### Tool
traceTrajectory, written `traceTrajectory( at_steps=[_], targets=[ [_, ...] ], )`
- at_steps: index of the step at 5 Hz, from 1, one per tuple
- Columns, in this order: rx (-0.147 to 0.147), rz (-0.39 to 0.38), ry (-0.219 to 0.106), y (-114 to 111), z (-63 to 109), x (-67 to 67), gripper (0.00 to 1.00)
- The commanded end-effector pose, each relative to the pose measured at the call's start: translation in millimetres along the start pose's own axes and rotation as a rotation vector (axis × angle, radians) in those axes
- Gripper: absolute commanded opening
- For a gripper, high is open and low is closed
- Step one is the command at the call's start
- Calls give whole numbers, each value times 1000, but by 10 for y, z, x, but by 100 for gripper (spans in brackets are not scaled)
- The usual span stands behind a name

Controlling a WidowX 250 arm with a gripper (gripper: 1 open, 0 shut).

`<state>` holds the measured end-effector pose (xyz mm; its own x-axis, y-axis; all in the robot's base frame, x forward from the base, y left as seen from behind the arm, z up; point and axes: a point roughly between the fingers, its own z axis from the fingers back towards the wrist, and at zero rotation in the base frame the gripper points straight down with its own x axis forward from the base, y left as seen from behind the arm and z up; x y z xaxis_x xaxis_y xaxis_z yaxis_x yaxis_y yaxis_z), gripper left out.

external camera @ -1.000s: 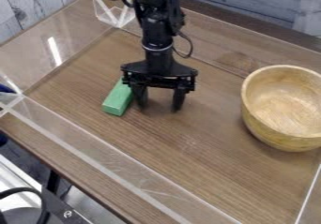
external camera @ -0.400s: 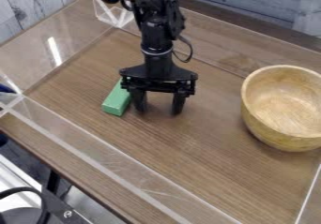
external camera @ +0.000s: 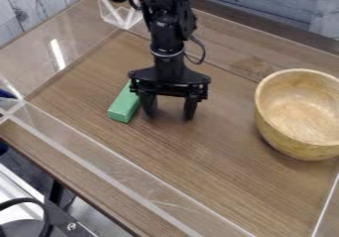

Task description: Put the green block in the brown bowl

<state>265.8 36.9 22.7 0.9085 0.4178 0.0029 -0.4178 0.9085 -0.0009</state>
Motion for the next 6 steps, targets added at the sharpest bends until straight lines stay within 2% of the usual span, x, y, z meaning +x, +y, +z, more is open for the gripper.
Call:
traceTrajectory(
  at_steps=[1, 2, 3, 4, 5, 6],
  targets=[
    [-22, 18, -51, 15, 133, 96, 0],
    [-28, 29, -30, 16, 97, 92, 0],
    [-49, 44, -33, 35, 149, 60, 0],
    [-80, 57, -42, 38, 292, 33, 0],
    [-96, 45, -38, -15, 451, 73, 0],
    [-93, 21, -29, -50, 485, 68, 0]
  ],
)
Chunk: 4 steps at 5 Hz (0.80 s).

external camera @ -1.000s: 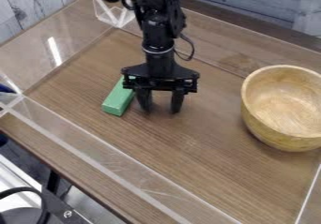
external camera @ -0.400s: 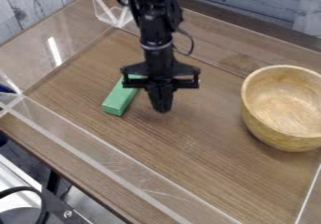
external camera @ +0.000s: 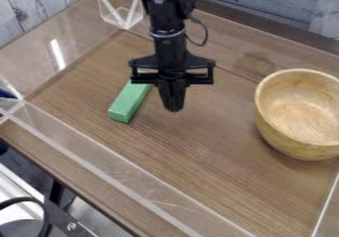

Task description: Put the green block in the brown bowl

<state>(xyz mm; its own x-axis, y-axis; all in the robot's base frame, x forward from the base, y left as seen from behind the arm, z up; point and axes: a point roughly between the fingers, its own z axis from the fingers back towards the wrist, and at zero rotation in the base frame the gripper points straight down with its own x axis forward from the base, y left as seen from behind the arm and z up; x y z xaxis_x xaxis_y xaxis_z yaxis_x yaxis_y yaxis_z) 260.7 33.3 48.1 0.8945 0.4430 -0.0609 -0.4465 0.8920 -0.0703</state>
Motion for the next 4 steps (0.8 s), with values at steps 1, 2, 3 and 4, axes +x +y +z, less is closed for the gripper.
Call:
traceTrajectory(
  at_steps=[1, 2, 3, 4],
  targets=[
    [-3, -13, -79, 8, 209, 84, 100],
    [-9, 1, -72, 77, 203, 57, 0],
    [-14, 24, -70, 173, 186, 40, 0],
    [-15, -9, -74, 114, 271, -14, 0]
  ],
)
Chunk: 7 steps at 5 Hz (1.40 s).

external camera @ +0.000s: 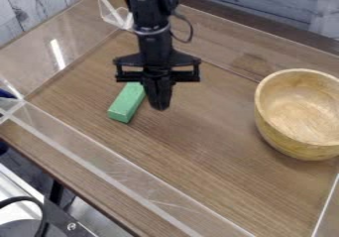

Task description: Put the green block in the brown bowl

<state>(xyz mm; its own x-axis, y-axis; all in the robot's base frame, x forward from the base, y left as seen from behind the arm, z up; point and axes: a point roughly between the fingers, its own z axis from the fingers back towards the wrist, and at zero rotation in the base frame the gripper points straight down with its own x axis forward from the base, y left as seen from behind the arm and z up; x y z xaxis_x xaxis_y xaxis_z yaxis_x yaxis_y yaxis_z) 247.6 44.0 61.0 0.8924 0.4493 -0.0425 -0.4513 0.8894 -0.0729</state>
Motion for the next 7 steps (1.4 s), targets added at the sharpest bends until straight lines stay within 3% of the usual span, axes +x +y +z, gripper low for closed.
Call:
traceTrajectory(
  at_steps=[1, 3, 5, 7],
  targets=[
    [-19, -46, -66, -112, 262, 28, 0],
    [-13, -161, -20, -50, 381, -65, 0],
    [-37, -161, -14, 109, 549, -60, 0],
    [-45, -185, 38, 189, 485, 149, 0]
  ],
)
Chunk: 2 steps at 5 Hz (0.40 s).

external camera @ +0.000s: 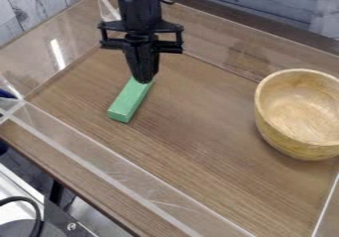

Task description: Put the green block in the brown bowl

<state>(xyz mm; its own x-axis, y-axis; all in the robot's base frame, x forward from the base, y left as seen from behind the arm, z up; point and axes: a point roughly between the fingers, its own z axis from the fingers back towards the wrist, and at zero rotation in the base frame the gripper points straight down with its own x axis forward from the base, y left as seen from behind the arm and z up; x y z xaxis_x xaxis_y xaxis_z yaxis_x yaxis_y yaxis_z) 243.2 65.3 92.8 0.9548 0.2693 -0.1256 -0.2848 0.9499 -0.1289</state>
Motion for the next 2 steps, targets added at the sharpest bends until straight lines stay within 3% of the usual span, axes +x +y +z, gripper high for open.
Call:
traceTrajectory(
  at_steps=[1, 2],
  targets=[
    [-17, 28, -49, 47, 90, 142, 0],
    [-39, 54, -34, 67, 29, 192, 0]
  ],
)
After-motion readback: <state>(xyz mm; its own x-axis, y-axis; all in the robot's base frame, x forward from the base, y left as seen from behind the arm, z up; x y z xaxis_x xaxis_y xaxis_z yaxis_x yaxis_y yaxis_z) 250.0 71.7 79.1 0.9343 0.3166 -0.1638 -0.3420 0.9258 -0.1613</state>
